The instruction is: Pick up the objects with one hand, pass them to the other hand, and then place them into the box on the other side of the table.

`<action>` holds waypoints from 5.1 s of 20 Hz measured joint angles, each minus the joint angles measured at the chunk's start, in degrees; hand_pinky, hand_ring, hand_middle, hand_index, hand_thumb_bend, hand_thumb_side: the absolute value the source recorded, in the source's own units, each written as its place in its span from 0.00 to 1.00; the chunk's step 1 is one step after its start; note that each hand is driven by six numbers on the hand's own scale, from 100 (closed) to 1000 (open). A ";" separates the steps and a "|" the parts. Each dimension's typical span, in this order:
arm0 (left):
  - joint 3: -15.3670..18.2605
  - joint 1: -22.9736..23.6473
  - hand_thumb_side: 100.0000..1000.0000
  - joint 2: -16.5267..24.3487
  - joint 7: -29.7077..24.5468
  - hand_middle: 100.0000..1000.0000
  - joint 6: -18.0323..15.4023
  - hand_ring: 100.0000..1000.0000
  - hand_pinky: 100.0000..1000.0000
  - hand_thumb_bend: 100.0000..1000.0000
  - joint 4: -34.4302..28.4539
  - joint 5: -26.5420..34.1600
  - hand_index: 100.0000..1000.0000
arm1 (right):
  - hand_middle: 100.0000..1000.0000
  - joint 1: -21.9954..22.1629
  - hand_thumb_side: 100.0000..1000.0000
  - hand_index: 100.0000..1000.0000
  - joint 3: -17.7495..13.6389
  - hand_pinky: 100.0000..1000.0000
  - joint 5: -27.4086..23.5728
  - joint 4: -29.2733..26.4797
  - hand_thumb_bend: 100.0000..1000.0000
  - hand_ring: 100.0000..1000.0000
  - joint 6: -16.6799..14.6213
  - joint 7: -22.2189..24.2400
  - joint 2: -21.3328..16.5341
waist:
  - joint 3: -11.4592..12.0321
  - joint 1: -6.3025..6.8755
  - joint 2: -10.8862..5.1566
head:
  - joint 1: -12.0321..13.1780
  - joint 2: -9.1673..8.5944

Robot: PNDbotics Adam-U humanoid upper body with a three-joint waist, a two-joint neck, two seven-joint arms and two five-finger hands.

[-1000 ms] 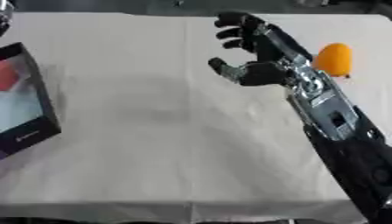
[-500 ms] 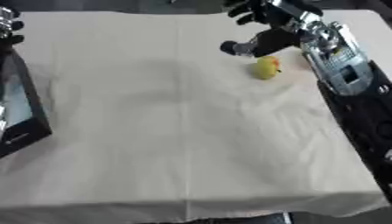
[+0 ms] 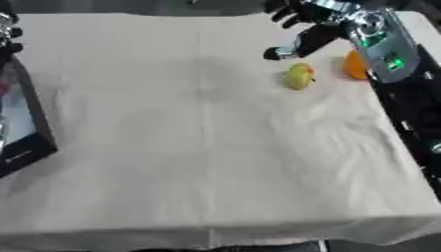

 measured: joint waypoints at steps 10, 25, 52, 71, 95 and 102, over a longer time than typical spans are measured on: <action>0.01 0.13 0.69 0.00 0.41 0.73 0.69 0.79 0.81 0.10 -0.01 -0.26 0.86 | 0.88 -1.67 0.13 0.89 -3.17 0.85 14.25 9.59 0.43 0.89 -3.44 -1.22 -3.35 | 0.00 0.00 -0.03 | -0.56 -0.05; 0.38 0.60 0.68 0.00 1.02 0.73 0.98 0.79 0.81 0.09 -0.05 -0.43 0.86 | 0.91 -2.50 0.18 0.90 -7.38 0.85 21.22 16.32 0.51 0.90 -3.56 -4.44 -10.16 | -0.39 0.73 -0.12 | -1.99 -0.59; 0.71 0.98 0.67 0.00 2.32 0.72 1.30 0.78 0.81 0.08 -0.57 0.01 0.85 | 0.90 -2.69 0.14 0.89 -11.03 0.85 32.85 27.63 0.37 0.90 1.35 -12.13 -11.85 | 0.62 1.78 -0.41 | -2.04 -1.97; 1.07 1.01 0.68 -0.04 2.89 0.71 1.30 0.76 0.81 0.06 -1.05 0.11 0.85 | 0.64 -2.21 0.14 0.66 -12.45 0.82 33.00 29.96 0.37 0.74 3.26 -17.14 -10.05 | 1.65 2.53 -0.34 | -1.94 -1.96; 1.40 1.10 0.68 -0.04 3.47 0.70 1.50 0.76 0.80 0.03 -1.05 0.33 0.83 | 0.33 -0.04 0.08 0.28 -9.13 0.64 16.66 23.01 0.35 0.46 1.51 -28.71 -10.62 | 1.23 2.51 -0.40 | -1.35 -1.38; 1.40 1.12 0.68 -0.04 3.57 0.70 1.60 0.76 0.80 0.02 -1.06 0.33 0.83 | 0.33 1.49 0.00 0.31 -8.51 0.64 11.68 18.90 0.34 0.47 0.88 -29.52 -11.58 | 1.04 2.51 -0.41 | -1.13 -0.94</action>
